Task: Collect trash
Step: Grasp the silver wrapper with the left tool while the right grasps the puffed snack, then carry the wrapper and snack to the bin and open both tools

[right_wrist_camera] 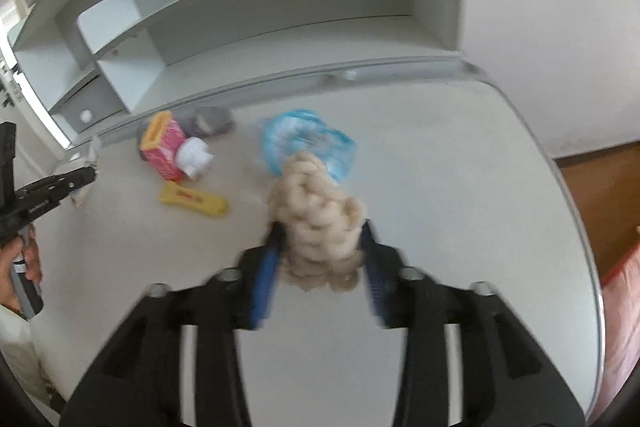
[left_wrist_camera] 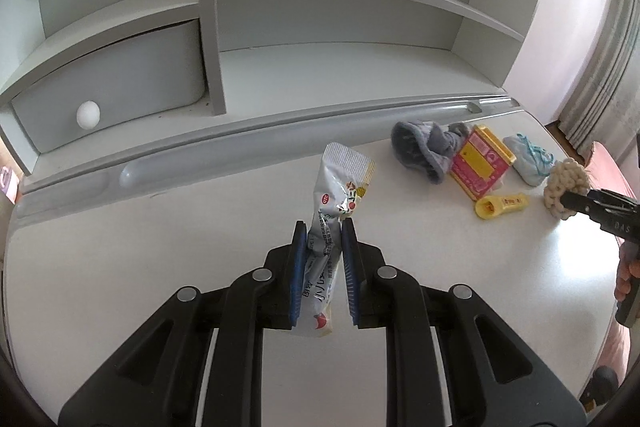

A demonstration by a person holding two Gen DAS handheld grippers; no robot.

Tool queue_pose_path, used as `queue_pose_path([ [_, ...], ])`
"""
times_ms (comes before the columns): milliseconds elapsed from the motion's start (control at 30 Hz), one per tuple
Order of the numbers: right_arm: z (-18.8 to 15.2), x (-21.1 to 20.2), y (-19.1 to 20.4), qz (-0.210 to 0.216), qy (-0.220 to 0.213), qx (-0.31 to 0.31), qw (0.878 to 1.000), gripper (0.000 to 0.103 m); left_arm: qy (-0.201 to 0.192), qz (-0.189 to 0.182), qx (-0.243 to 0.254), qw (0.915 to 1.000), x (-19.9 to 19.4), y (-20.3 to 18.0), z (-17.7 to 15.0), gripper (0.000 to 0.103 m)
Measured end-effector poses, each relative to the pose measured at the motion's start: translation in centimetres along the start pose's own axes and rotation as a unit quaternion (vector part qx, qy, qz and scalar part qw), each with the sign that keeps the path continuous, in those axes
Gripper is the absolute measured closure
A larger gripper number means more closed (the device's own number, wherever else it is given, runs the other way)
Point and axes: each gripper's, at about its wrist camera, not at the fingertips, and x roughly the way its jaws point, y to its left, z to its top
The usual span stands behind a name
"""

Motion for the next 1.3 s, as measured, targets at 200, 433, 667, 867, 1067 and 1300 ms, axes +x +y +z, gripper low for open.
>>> queue_pose_path([
  [200, -0.3, 0.1, 0.4, 0.006, -0.01, -0.013, 1.0, 0.048, -0.002, -0.005, 0.007, 1.0, -0.4, -1.1, 0.1, 0.086],
  [433, 0.3, 0.6, 1.0, 0.043, -0.018, -0.01, 0.999, 0.083, 0.003, 0.003, 0.009, 0.9999, -1.4, -1.5, -0.3, 0.086],
  [667, 0.0, -2.2, 0.8, 0.048, -0.043, -0.011, 0.998, 0.084, 0.001, 0.011, 0.017, 0.9998, -2.3, -2.3, -0.3, 0.086],
  [867, -2.2, -2.4, -1.1, 0.079, -0.03, 0.028, 0.996, 0.084, -0.01, -0.001, 0.045, 0.9989, -4.0, -5.6, -0.2, 0.086],
  [1067, -4.8, -9.3, -5.3, 0.087, -0.099, 0.079, 0.988, 0.084, -0.028, -0.093, 0.128, 0.9871, -6.6, -15.8, 0.1, 0.086],
  [1300, -13.5, -19.0, -16.1, -0.025, -0.138, 0.18, 0.974, 0.084, -0.016, -0.245, 0.304, 0.9204, -8.2, -35.1, -3.8, 0.086],
])
